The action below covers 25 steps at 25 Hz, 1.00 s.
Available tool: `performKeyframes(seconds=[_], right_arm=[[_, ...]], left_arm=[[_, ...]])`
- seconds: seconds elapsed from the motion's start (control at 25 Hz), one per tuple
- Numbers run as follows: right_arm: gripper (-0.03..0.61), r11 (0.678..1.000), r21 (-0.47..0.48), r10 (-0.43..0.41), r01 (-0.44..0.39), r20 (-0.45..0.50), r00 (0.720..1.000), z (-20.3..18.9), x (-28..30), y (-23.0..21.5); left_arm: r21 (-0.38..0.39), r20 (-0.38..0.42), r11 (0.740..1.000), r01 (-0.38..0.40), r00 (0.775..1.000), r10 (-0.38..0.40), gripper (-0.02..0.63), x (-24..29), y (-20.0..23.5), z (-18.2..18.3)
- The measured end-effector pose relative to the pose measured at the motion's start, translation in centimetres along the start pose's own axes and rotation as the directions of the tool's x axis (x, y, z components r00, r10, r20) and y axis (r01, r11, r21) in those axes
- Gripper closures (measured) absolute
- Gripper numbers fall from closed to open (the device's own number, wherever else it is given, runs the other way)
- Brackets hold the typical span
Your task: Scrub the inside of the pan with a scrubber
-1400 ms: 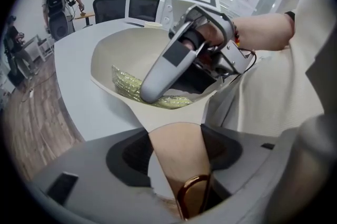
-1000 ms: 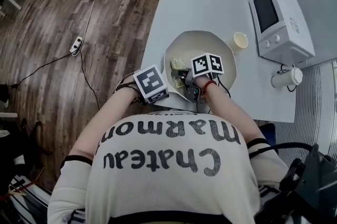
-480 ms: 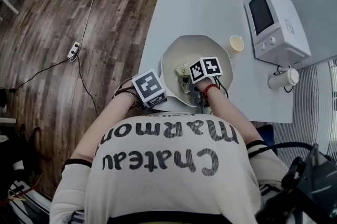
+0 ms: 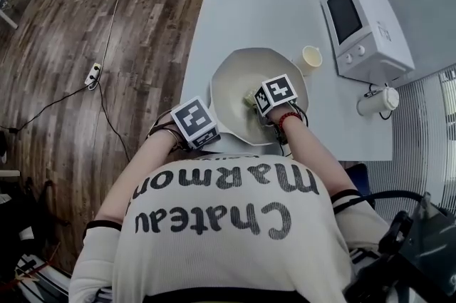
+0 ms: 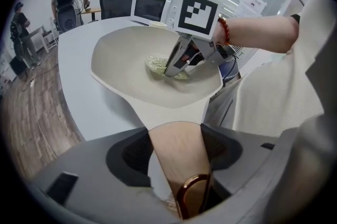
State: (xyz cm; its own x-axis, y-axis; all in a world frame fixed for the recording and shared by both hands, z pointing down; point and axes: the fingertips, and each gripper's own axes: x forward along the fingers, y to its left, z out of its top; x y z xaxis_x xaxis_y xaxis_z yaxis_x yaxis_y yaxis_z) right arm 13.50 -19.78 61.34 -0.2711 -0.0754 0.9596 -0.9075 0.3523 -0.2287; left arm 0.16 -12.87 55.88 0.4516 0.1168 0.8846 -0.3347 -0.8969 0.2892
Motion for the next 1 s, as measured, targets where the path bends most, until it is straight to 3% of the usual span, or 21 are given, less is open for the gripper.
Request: performKeyframes(seconds=[0.2,0.4,0.6,0.76,1.0], right_arm=[[0.525,0.983,-0.098,-0.159,0.152,-0.068,0.985,-1.1,-0.6,-2.6],[0.525,0.959,-0.188,-0.241,0.214,-0.133,0.961,-2.5,-1.0,-3.1],[0.525,0.886,-0.35,-0.351,0.305,-0.076,0.933,-1.4,-0.4,-5.0],[0.525,0.844,-0.422,-0.418,0.331,-0.131,0.899,-2.3,-0.6,-6.3],[0.525,0.809,-0.476,-0.464,0.345,-0.156,0.872,-2.4,-1.3,-7.3]], left_arm=[[-0.008,-0.003,1.0,0.019,1.0,-0.019,0.342,0.1,-0.1,-0.2],[-0.02,0.006,1.0,0.015,1.0,-0.015,0.345,-0.1,-0.2,-0.3],[-0.067,0.024,0.998,0.021,1.0,-0.02,0.351,-0.1,0.0,-0.3],[-0.091,0.05,0.995,0.033,0.998,-0.029,0.357,-0.6,0.3,-0.6],[-0.084,0.058,0.996,0.034,0.998,-0.029,0.362,-0.8,0.3,-0.7]])
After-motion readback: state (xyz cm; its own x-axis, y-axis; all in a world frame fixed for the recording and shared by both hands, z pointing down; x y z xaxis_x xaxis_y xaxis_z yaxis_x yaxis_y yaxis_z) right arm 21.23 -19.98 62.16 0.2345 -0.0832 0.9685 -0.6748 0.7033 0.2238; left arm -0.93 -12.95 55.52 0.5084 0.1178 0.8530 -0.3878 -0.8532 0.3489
